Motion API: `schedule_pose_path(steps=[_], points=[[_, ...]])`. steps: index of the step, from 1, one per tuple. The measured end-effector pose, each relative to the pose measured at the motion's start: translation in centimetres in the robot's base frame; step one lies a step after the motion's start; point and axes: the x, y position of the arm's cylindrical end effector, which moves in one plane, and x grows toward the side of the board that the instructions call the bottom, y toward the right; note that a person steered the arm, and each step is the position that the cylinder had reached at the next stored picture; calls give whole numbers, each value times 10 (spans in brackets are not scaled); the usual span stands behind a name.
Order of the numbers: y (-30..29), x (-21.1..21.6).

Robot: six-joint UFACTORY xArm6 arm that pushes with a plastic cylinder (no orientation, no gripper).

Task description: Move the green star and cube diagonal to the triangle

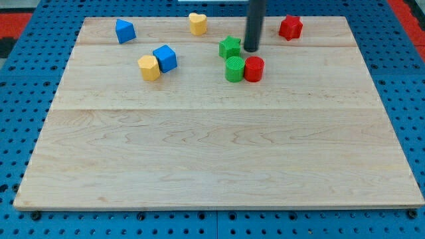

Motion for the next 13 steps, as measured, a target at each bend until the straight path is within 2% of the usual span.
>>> schedule_pose_path(steps=[1,2,3,4,5,6,7,8,9,11,12,13], points=[[-40,-4],[-40,-14],[-63,-27],[-99,-16],[-98,1],[-153,-11],[-177,-4],[-142,31],[-142,62],[-161,45],[-204,79],[-207,88]])
